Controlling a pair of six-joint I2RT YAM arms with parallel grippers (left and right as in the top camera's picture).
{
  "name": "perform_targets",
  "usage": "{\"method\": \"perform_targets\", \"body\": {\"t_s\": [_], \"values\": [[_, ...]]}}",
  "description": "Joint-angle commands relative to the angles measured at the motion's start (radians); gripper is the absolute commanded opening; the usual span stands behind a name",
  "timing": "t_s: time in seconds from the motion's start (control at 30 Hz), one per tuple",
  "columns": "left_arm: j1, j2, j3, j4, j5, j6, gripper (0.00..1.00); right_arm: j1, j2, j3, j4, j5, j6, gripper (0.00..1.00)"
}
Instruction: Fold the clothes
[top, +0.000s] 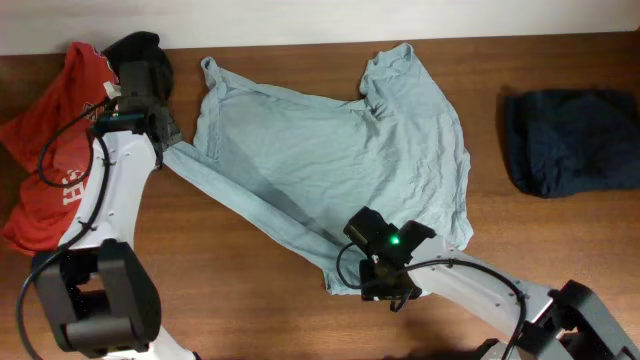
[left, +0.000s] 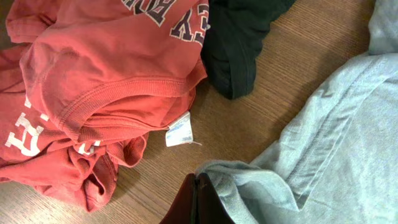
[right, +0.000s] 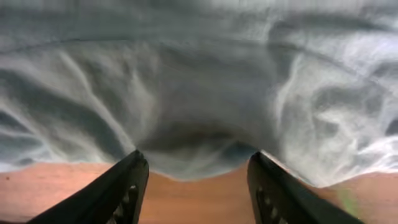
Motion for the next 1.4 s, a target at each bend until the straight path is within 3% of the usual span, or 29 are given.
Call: {"method": "perform_targets", "body": {"t_s": [0.0,0.1,0.23,0.47,0.67,0.77,0.93,0.97,1.0,1.07,1.1,1.37], "values": [[0.001,0.007,0.019,-0.003,0.006,0.013,0.01,0.006,-0.019,-0.009,0.023,0.074,0.008,0.55],[0.001,0.006,0.019,-0.003,0.006,0.013,0.01,0.006,-0.019,-0.009,0.032,0.091,0.008,0.41],[0.001,0.007,0.019,-0.003,0.006,0.013,0.01,0.006,-0.019,-0.009,0.033,0.09,0.008,0.05],[0.001,0.007,0.019,-0.006,0.005,0.036,0.01,0.004,-0.021,0.021,-0.051,0.057,0.008,0.04],[0.002,0.007,0.019,-0.014,-0.019,0.035,0.01,0.003,-0.043,0.311,-0.261,0.113,-0.075,0.04],[0.002,0.007,0.019,-0.022,-0.024,0.036,0.01,-0.021,-0.042,0.432,-0.214,0.211,-0.117,0.04],[0.002,0.007,0.019,-0.027,-0.024,0.035,0.01,-0.127,0.016,0.443,-0.121,0.224,-0.18,0.04],[0.001,0.007,0.019,-0.029,-0.024,0.035,0.01,-0.143,0.037,0.443,-0.123,0.219,-0.191,0.05],[0.001,0.007,0.019,-0.029,-0.024,0.035,0.01,-0.158,0.06,0.443,-0.123,0.207,-0.208,0.14],[0.002,0.007,0.019,-0.029,-0.024,0.035,0.01,-0.185,0.105,0.443,-0.124,0.167,-0.23,0.46],[0.002,0.007,0.019,-0.029,-0.024,0.035,0.01,-0.198,0.122,0.443,-0.128,0.141,-0.233,0.51],[0.002,0.007,0.019,-0.024,-0.028,0.035,0.01,-0.221,0.127,0.443,-0.194,-0.021,-0.232,0.63]]}}
